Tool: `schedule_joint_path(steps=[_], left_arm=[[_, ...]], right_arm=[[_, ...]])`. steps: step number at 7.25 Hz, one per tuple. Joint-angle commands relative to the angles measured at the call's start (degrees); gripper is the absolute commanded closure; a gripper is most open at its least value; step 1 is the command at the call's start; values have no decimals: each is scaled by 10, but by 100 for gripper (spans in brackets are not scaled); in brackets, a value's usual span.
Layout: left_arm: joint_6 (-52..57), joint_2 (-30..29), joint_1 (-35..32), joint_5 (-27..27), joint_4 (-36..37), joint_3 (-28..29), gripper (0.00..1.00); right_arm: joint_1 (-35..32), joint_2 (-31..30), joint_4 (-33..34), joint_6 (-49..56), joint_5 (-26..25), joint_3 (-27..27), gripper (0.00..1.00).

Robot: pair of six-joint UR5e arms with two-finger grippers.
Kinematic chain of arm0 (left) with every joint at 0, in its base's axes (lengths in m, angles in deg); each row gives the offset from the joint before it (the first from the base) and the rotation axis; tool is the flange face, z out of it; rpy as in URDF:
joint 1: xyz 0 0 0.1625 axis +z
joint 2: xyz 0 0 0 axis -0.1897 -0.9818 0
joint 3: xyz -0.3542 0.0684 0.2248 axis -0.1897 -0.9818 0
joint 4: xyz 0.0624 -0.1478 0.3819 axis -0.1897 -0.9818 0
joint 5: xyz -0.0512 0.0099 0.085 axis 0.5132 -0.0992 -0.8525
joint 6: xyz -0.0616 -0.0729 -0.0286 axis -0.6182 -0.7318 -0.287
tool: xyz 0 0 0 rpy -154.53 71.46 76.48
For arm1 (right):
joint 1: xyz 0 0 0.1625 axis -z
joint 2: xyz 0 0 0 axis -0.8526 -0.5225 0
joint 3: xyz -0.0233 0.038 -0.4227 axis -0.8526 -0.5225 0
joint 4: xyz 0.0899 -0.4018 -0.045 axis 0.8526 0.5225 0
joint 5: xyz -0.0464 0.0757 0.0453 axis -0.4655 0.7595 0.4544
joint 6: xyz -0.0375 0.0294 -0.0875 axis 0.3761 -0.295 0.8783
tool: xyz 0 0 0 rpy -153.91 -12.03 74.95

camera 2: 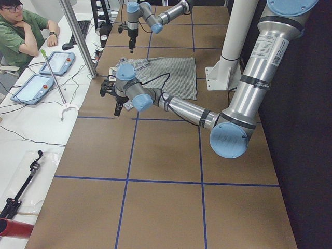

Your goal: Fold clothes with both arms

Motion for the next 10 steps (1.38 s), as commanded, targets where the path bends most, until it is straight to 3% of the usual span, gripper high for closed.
schedule_joint_path(steps=[1, 3, 6, 10], left_arm=[[-131, -24, 126, -160, -13, 4, 2], [-167, -85, 184, -234, -13, 89, 2], [-172, -149, 197, -239, -22, 188, 2], [-152, -151, 196, -255, -32, 211, 7]], right_arm=[[-32, -52, 102, 136, 7, 65, 0], [-50, -75, 97, 172, 39, 65, 0], [-49, -76, 97, 159, 39, 65, 0], [-48, -75, 97, 158, 39, 64, 0]])
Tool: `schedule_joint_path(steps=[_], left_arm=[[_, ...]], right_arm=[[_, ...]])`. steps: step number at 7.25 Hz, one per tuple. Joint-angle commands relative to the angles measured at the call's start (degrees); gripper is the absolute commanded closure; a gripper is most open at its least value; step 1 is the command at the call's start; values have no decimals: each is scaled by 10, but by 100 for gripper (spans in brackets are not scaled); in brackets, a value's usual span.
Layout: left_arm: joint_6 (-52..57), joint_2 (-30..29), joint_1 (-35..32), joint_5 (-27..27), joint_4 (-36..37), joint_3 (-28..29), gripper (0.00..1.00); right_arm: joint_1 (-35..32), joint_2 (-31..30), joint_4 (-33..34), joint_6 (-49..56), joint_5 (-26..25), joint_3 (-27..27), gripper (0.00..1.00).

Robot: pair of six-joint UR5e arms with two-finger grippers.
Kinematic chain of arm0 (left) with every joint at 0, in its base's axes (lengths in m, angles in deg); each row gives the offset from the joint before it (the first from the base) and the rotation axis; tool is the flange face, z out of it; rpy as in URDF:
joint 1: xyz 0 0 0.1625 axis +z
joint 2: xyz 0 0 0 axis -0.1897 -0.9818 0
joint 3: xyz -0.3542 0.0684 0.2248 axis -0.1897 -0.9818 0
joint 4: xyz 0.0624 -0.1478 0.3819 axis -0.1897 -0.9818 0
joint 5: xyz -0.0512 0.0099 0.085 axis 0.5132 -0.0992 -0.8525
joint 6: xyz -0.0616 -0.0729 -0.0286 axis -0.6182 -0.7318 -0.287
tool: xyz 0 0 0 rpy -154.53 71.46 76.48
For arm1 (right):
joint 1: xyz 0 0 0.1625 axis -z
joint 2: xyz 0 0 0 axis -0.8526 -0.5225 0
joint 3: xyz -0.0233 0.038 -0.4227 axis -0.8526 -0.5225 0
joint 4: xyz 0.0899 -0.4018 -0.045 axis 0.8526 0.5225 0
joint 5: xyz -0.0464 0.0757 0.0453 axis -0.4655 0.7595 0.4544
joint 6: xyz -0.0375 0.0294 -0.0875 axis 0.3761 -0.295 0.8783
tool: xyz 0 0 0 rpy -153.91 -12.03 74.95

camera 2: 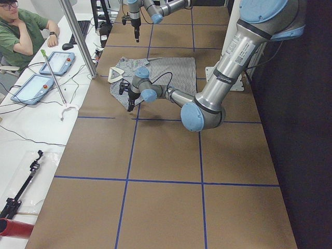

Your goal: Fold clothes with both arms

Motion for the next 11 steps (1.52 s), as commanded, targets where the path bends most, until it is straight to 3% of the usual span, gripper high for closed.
schedule_joint_path(steps=[1, 2, 4, 6, 8, 9, 10, 11], left_arm=[[12, 0, -1, -5, -4, 6, 11], [12, 0, -1, -5, -5, 6, 21], [10, -1, -2, -5, -5, 6, 66], [10, -6, -1, -3, -5, 4, 100], [7, -13, -18, 23, 16, -29, 100], [8, -14, -34, 61, 62, -69, 100], [3, -34, -34, 63, 101, -85, 100], [-40, -60, -31, 63, 105, -73, 100]], right_arm=[[0, 0, 0, 0, 0, 0, 0], [0, 0, -1, 0, 0, 0, 0], [1, 0, -1, 0, 0, 0, 0], [0, 0, -1, 1, 0, 0, 0], [0, 0, -1, 1, 0, 0, 0], [0, 0, -1, 1, 0, 0, 0], [1, 0, -1, 1, 0, 0, 0], [0, 0, -1, 1, 0, 0, 0]])
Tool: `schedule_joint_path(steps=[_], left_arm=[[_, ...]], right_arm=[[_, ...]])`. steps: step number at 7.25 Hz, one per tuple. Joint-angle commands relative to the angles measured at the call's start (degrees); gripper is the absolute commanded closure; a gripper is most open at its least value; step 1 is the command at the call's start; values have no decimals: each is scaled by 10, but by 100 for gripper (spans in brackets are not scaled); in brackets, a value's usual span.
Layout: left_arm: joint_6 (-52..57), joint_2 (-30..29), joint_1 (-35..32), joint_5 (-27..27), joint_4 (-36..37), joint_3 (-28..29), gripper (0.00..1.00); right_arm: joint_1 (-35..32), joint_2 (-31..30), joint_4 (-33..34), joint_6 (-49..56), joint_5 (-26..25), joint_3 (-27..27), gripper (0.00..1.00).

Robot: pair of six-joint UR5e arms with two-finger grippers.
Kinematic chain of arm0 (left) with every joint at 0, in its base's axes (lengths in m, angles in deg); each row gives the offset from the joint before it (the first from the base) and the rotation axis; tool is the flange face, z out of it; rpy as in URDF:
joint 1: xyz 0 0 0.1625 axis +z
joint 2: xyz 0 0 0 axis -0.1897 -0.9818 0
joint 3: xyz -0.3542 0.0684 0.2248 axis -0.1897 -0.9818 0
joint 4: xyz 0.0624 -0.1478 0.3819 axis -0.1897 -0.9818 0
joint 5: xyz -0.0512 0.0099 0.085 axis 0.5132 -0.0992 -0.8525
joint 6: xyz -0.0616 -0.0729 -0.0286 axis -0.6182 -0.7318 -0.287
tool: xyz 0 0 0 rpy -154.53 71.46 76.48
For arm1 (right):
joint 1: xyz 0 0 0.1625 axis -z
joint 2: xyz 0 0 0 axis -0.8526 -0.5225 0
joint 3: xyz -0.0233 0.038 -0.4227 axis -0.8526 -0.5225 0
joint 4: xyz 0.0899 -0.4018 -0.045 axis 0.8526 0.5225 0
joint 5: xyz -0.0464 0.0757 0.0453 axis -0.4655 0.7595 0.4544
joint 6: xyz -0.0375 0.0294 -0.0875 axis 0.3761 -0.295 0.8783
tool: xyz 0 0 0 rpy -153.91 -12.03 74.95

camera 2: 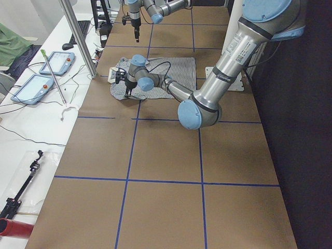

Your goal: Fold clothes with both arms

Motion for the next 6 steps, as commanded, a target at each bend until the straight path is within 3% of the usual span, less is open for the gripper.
schedule_joint_path(steps=[1, 4, 5, 6], left_arm=[[-72, -89, 4, 4, 24, 55, 100], [-148, -167, 47, -3, 13, 142, 100], [-150, -170, 51, -13, -10, 157, 72], [-144, -170, 51, -13, -41, 172, 1]], right_arm=[[0, 2, 0, 0, 1, 5, 0], [0, 0, 0, 0, 1, 10, 0], [0, 0, -1, 0, 1, 10, 0], [0, -2, -11, 0, 0, 10, 0]])
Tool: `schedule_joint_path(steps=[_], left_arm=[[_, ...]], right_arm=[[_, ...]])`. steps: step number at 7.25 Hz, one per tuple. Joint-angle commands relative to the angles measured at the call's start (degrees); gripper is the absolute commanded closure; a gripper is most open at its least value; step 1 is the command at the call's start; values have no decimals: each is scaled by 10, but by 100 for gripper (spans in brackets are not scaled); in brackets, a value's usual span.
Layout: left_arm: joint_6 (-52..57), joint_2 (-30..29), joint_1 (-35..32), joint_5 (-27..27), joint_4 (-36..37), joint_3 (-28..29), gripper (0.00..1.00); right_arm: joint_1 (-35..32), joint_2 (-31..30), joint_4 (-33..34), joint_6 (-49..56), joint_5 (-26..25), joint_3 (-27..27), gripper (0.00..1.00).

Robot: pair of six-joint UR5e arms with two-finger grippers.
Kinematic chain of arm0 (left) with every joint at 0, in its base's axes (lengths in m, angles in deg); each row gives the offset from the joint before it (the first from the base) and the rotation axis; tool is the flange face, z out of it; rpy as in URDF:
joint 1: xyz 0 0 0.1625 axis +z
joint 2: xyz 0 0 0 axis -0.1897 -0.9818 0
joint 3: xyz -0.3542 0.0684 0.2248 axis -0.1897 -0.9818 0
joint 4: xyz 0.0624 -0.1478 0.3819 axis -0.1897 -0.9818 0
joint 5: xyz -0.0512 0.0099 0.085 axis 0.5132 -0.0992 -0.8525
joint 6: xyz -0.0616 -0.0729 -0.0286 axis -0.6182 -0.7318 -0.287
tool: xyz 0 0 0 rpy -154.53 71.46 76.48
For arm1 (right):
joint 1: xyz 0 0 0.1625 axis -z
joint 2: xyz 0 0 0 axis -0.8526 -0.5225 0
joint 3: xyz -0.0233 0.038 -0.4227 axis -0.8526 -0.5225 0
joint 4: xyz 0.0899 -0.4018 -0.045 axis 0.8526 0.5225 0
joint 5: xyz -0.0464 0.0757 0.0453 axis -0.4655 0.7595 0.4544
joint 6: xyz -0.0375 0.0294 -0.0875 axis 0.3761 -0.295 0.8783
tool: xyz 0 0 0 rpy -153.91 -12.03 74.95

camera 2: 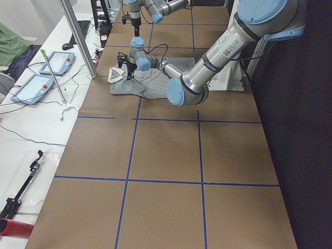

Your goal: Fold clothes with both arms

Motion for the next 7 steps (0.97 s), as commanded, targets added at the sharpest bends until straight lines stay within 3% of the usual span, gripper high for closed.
schedule_joint_path(steps=[1, 3, 4, 5, 7], left_arm=[[-1, -5, 3, -4, -45, 20, 0], [1, 3, -2, 3, -75, -3, 0], [4, 45, -3, 44, -61, -71, 0], [38, 109, -17, 83, -27, -169, 0], [117, 252, -19, 83, 82, -391, 0]], right_arm=[[0, -9, -27, -1, -1, 0, 0], [-1, -11, -29, -21, 2, 4, 0], [3, -20, -30, -70, 4, 26, 0], [25, -62, -30, -111, -2, 84, 0], [97, -183, -77, -227, -65, 228, 0]])
